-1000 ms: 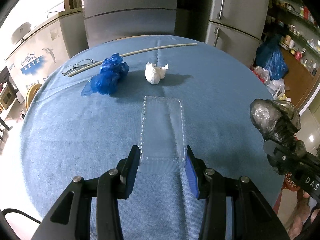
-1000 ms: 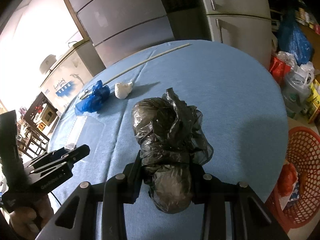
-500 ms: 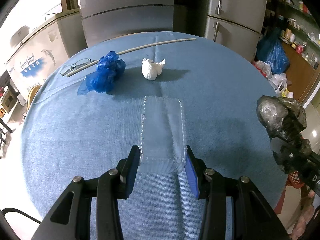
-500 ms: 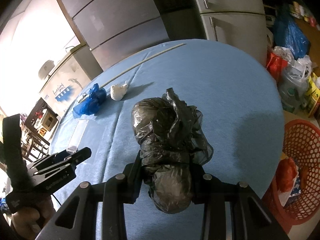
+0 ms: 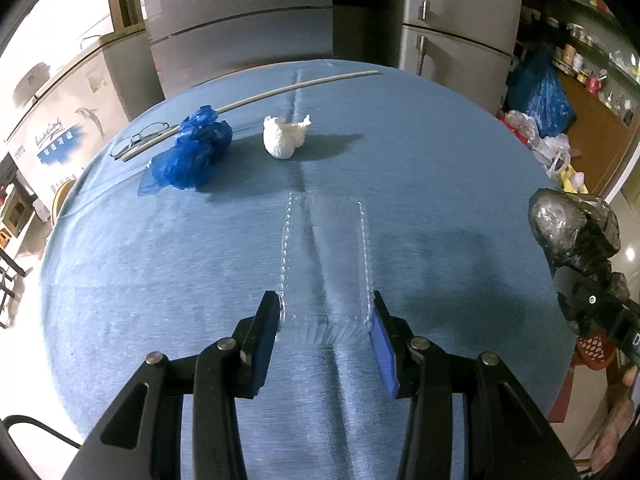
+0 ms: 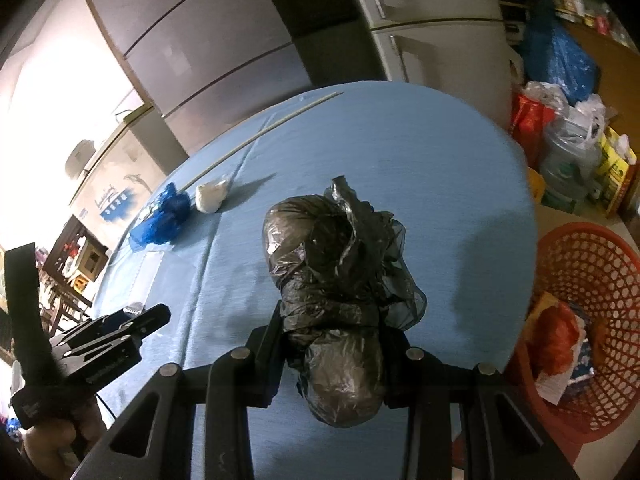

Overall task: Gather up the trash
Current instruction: 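Drop the black bag into the basket with the right tool while the left carries the tray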

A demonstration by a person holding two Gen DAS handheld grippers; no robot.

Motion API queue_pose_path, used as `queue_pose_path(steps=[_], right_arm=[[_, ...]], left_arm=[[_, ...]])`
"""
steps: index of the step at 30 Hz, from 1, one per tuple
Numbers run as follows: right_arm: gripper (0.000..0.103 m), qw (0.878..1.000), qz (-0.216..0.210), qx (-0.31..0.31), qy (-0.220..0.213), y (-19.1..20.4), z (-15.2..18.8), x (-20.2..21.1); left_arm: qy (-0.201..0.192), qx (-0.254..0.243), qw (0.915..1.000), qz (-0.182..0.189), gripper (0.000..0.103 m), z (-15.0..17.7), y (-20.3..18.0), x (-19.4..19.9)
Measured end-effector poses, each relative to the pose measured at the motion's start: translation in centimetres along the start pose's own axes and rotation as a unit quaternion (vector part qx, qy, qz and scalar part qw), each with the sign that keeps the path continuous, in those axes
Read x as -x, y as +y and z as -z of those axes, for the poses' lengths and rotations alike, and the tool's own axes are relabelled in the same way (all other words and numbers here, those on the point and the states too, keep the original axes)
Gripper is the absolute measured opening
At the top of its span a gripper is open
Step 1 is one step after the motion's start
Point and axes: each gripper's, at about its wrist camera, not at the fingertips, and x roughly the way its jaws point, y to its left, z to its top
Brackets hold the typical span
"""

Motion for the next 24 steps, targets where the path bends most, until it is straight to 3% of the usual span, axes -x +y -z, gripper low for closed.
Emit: queue_pose_path(steps=[13, 24], right_arm=[[0.039, 0.996, 0.049, -0.060, -0.031, -7.0, 0.5, 4.1], [0.039, 0.991, 0.076, -0.103, -0.046, -11.4, 1.7, 6.3]], left_arm=[[0.000, -0.027, 0.9996, 0.008, 0.045, 0.1, -2.4, 0.1], [-0.001, -0.073, 0.9968, 0.033, 0.045, -0.5, -7.3, 0.5]])
